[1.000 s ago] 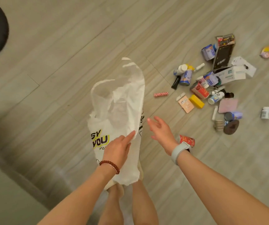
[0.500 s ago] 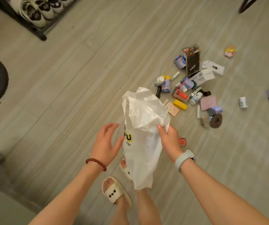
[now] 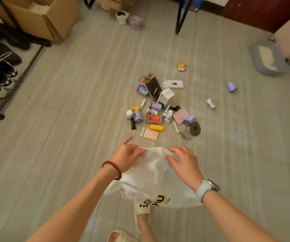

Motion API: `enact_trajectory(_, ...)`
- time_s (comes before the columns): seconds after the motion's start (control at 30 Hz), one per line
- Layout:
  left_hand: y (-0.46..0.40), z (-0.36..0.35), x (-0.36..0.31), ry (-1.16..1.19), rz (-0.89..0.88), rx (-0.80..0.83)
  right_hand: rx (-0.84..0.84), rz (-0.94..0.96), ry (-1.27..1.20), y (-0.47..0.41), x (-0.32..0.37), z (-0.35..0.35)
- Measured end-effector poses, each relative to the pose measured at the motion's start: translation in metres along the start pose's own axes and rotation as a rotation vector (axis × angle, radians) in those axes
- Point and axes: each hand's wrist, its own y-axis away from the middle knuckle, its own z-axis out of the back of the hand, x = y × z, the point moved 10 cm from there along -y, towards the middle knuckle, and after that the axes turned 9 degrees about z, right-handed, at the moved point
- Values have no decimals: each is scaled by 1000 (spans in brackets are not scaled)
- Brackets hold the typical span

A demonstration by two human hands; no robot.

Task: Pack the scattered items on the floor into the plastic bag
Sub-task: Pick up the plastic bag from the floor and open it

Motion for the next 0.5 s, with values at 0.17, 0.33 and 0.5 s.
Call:
enact_trajectory(0.17,-16,-38,-23,436,246,173,-152,35,-103,13,-10,36)
enact_trajectory(0.33,-18,-60,-67,480,162,257,-61,-3,-381,7,-34,19)
enact_trajectory(0.5,-21,-59,-59,419,174,197,12,30,-248,9,-44,4)
